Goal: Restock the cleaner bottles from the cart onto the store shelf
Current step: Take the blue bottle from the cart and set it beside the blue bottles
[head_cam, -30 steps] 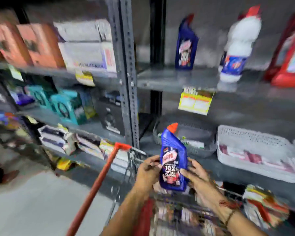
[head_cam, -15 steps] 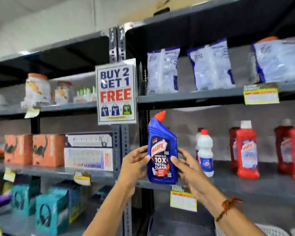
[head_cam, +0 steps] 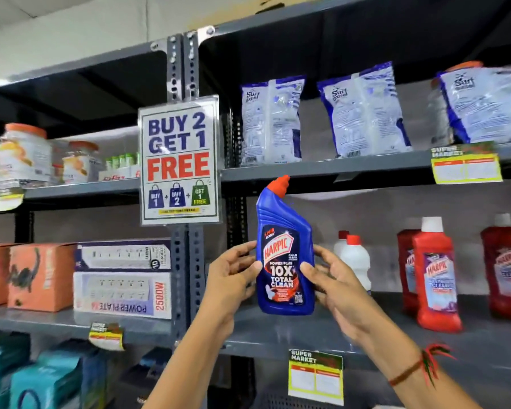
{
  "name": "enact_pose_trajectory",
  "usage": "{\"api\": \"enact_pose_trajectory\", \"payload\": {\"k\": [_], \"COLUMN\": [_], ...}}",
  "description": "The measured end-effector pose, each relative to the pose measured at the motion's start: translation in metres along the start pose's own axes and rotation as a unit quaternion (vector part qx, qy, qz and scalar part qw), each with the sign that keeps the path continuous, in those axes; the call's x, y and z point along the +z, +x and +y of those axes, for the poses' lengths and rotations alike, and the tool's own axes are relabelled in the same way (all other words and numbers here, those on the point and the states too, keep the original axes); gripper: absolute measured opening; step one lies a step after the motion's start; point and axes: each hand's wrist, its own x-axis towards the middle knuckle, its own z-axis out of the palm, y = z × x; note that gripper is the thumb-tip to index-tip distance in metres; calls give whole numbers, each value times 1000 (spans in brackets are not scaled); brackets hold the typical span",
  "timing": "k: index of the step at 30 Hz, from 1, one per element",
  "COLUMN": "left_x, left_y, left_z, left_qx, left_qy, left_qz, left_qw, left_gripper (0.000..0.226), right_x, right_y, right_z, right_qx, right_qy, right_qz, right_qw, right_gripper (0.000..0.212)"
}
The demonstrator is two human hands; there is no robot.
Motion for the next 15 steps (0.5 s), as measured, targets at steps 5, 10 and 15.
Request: {"api": "enact_pose_trajectory", "payload": {"k": [5, 10, 15], "left_x": [3, 6, 3], "left_y": [37, 74, 98], "left_z": [-55, -118, -160], "left_qx": [-10, -17, -36], "left_qy": [35, 68, 85], "left_qz": [5, 36, 54], "left_qw": [999, 997, 994], "left_gripper": [37, 43, 50], "right_x": [-15, -37, -49], "right_y": [30, 68, 96], "right_z": [50, 107, 149], "right_qx": [26, 62, 91], "right_qy": [-1, 7, 17], "right_qz": [14, 19, 19], "right_qw": [1000, 998, 996], "right_gripper": [41, 42, 42]}}
